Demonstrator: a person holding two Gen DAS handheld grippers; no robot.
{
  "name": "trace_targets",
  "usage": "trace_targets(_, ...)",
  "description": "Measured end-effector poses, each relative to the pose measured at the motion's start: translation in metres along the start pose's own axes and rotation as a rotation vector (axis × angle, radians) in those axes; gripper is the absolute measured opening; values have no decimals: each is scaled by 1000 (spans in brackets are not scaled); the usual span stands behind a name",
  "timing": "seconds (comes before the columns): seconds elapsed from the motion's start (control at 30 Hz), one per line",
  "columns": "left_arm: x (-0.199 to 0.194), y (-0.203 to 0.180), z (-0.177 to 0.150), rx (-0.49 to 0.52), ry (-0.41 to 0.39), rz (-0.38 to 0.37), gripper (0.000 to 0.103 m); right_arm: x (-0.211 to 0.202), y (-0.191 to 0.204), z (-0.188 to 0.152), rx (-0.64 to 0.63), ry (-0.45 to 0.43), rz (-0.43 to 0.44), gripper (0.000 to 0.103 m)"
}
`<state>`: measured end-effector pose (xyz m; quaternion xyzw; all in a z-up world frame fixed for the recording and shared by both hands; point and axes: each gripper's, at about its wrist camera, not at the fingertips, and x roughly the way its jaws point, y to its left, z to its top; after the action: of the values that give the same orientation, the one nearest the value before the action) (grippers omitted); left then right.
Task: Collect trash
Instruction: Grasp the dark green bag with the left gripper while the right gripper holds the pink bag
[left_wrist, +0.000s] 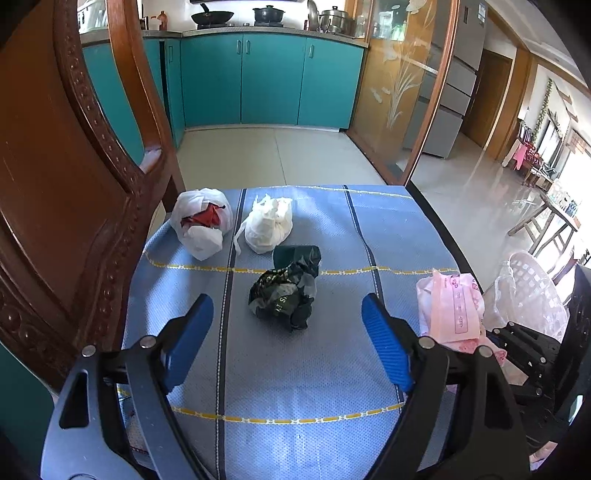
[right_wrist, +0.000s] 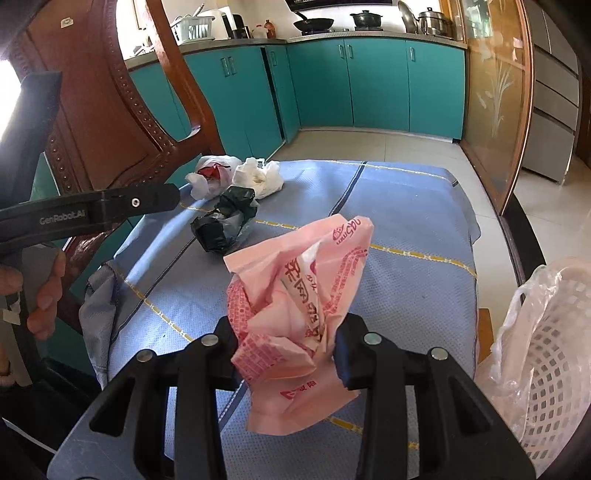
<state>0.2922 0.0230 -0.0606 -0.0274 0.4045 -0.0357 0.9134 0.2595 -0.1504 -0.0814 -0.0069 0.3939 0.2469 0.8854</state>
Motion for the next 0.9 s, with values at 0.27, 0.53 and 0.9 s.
trace_targets(0.27,0,-1,-1,8,7,3,85,1,1,-1,1,3,-8,38)
trace_targets(0.53,2,-1,-2,15,21,7,85,2,2,-2,-3,10,-8,38)
trace_targets(0.9,7,-2,-4,21,43,7,86,1,1,-3,-1,11,-11,38)
